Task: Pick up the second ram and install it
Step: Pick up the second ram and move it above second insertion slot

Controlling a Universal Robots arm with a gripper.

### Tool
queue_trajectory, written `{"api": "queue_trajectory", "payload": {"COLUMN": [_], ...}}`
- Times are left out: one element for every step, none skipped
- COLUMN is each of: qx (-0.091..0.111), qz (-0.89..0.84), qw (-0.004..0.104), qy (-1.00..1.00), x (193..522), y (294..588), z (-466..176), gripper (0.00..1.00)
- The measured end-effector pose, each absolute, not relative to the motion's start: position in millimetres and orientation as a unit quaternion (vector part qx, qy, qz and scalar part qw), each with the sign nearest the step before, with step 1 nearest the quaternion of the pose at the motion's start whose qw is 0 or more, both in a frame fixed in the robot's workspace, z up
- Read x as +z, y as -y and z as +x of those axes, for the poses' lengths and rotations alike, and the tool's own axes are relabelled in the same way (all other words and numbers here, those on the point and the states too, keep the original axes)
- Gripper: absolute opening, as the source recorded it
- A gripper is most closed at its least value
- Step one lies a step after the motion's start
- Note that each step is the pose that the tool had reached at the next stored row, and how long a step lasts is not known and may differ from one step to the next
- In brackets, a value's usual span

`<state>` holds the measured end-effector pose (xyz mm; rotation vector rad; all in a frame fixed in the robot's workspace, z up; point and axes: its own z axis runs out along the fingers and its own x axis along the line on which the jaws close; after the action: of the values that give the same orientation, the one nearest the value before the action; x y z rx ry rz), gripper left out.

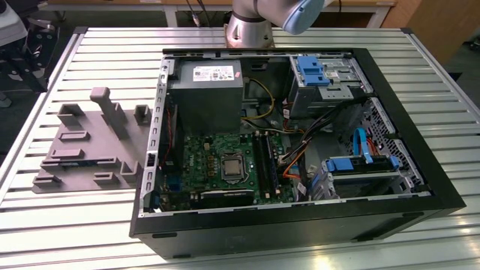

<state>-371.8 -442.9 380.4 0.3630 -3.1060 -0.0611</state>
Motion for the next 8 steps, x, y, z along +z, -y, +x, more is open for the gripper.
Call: {"api": "queue_trajectory", "payload": {"qx": [-0.020, -0.019, -0.019, -0.019, -0.019, -0.019, -0.019, -0.019], "qz": [0.118, 0.120, 0.121, 0.123, 0.125, 0.126, 0.128, 0.130], "qw": [0.007, 0.007, 0.007, 0.007, 0.007, 0.007, 0.007, 0.007], "qy": [0.993, 0.993, 0.992, 0.992, 0.992, 0.992, 0.992, 0.991], "x": [380.4, 380.4, 380.4, 380.4, 380.4, 380.4, 380.4, 380.5], "y": [442.9, 442.9, 442.9, 442.9, 442.9, 442.9, 442.9, 442.9], "z": [-371.8, -371.8, -371.8, -371.8, -371.8, -371.8, -371.8, -371.8], "gripper": [0.11, 0.11, 0.11, 0.11, 0.11, 0.11, 0.11, 0.11]}}
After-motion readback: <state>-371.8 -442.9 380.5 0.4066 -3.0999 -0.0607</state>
